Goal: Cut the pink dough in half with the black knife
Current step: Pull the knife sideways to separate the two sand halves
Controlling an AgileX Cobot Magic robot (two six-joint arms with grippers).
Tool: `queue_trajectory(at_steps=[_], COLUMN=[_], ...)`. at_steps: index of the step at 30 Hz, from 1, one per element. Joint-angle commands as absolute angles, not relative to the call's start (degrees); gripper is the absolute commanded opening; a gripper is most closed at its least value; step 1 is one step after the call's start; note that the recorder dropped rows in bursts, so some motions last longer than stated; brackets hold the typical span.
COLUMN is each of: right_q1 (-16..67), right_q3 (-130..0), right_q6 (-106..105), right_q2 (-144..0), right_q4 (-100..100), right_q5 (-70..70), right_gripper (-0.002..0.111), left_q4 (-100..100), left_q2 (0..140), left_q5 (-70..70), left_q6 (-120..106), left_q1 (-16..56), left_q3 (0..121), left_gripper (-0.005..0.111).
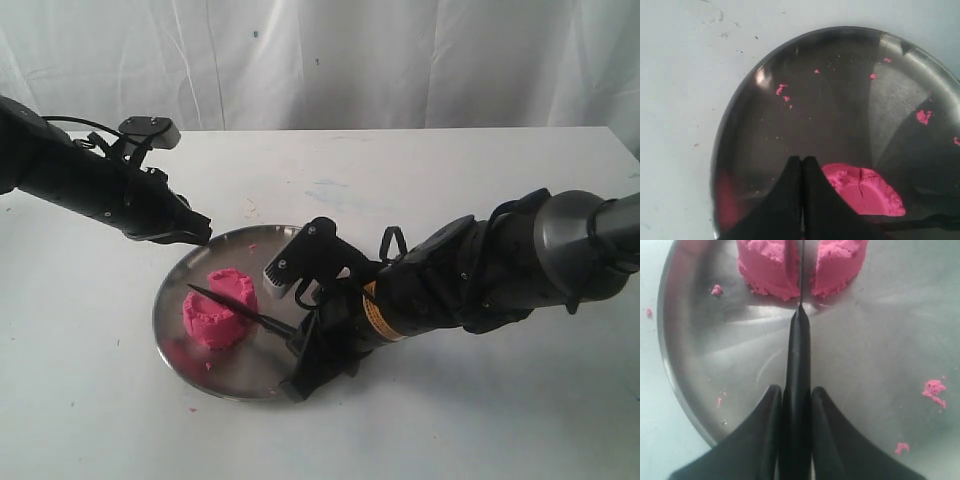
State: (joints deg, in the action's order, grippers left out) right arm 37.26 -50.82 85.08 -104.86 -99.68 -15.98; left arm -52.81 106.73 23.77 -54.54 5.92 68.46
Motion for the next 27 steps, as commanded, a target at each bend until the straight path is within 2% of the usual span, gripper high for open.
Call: queue_trajectory(at_steps=[1, 18, 27], right_q1=[37.1, 37.1, 37.1], right_q3=[-50.6, -50.6, -50.6], right_q6=[86.6, 87.2, 87.2], right_q2=[-104.2, -104.6, -103.7], right_q4=[-99.9, -99.9, -99.9], right_q5=[-14.2, -5.3, -10.2], right_gripper=[0.004, 0.004, 0.004], left_q4=[-53.4, -53.4, -53.4], left_q2=[105.9, 102.7, 101.6], left_q5=[25.1, 26.2, 27.1], left_q6=[-53.9, -53.7, -53.0], left_q1=[5.8, 5.8, 5.8], left_q3=[68.7, 68.7, 68.7], left_gripper=[0.0, 0.0, 0.0])
